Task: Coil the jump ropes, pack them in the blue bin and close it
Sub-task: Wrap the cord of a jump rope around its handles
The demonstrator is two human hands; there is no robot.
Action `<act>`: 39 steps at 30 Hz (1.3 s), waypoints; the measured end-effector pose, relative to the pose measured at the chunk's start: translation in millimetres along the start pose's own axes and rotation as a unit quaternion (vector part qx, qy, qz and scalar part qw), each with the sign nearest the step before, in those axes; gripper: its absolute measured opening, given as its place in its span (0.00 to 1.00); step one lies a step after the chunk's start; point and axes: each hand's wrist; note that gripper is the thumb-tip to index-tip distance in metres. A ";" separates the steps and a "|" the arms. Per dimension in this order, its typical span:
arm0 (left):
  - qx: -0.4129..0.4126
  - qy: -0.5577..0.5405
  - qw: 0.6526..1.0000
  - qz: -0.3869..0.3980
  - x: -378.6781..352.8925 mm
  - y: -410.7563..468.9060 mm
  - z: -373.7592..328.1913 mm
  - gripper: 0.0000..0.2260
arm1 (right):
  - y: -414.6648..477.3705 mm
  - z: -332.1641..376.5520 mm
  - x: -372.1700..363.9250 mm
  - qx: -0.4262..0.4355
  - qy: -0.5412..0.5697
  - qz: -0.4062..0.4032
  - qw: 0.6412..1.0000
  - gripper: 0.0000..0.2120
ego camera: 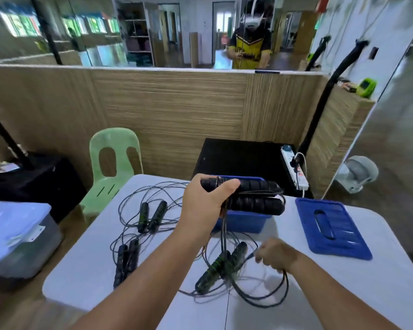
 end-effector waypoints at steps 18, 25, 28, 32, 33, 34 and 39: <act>-0.025 -0.029 0.999 0.024 -19.6 7.4 -43.1 0.14 | -78.1 8.0 119.4 0.100 0.369 -0.244 0.891 0.14; -0.027 -0.048 0.998 0.039 -26.5 2.8 -56.5 0.15 | -71.2 -33.8 94.5 0.053 0.403 -0.243 0.881 0.13; -0.030 -0.066 0.996 0.059 -32.0 -2.8 -60.4 0.14 | -51.9 -59.5 65.2 -0.035 0.361 -0.206 0.909 0.19; -0.035 -0.060 0.995 0.076 -39.9 -10.4 -62.2 0.13 | -39.8 -87.5 29.4 -0.109 0.191 -0.182 0.958 0.12; -0.033 -0.057 0.995 0.077 -41.9 -12.0 -61.1 0.13 | -40.2 -93.6 18.8 -0.131 0.165 -0.164 0.964 0.12; -0.030 -0.057 0.995 0.077 -43.9 -13.9 -59.1 0.14 | -41.0 -99.0 7.9 -0.151 0.145 -0.149 0.966 0.11; -0.025 -0.043 0.995 0.086 -51.3 -25.4 -43.9 0.15 | -60.3 -100.3 -33.2 -0.164 0.046 -0.065 0.983 0.04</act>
Point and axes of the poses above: each hand's wrist, its own y-axis towards the middle knuckle, its own x-axis out of the back of the hand, z = x × y, and after that the axes turned 4 degrees about -z, right-handed
